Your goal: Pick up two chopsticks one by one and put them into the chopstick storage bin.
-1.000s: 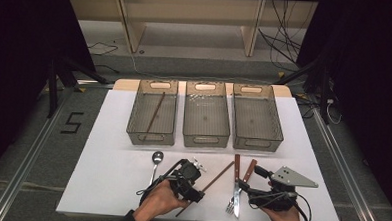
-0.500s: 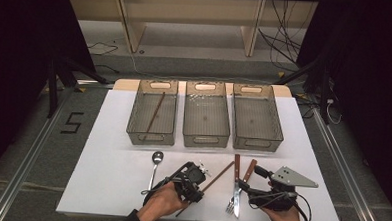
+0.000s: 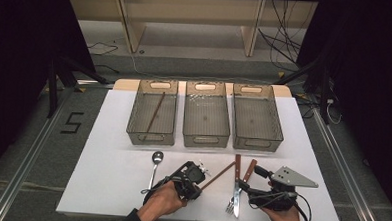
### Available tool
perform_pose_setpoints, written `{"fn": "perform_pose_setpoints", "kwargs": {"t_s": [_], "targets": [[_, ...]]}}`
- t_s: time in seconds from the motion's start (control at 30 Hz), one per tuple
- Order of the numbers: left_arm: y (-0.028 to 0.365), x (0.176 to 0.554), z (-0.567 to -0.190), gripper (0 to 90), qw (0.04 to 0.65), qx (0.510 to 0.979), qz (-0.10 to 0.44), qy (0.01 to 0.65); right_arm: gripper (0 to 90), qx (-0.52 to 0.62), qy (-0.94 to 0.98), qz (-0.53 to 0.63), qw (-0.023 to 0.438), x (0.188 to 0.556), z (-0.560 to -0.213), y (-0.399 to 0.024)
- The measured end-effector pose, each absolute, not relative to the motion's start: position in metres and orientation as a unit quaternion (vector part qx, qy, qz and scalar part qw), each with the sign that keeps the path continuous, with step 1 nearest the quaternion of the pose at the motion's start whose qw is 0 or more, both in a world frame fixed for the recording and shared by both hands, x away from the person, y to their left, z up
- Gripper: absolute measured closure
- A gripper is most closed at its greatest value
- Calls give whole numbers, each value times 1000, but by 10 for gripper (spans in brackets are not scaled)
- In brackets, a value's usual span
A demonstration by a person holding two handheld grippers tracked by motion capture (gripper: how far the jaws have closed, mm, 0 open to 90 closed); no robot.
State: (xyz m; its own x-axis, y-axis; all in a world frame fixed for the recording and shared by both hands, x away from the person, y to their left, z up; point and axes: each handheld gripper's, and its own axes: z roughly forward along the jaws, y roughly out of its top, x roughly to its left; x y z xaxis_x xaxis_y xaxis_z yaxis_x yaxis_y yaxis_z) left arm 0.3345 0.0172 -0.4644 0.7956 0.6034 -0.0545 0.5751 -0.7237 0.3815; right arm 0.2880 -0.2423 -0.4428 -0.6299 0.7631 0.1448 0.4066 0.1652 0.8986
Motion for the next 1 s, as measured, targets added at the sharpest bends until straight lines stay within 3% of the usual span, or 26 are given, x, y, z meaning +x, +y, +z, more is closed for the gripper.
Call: {"fn": "perform_pose_setpoints", "kwargs": {"t_s": [1.0], "targets": [[45,346,-440,853,222,921,39,316,261,393,743,514,173,288,-442,-243]]}}
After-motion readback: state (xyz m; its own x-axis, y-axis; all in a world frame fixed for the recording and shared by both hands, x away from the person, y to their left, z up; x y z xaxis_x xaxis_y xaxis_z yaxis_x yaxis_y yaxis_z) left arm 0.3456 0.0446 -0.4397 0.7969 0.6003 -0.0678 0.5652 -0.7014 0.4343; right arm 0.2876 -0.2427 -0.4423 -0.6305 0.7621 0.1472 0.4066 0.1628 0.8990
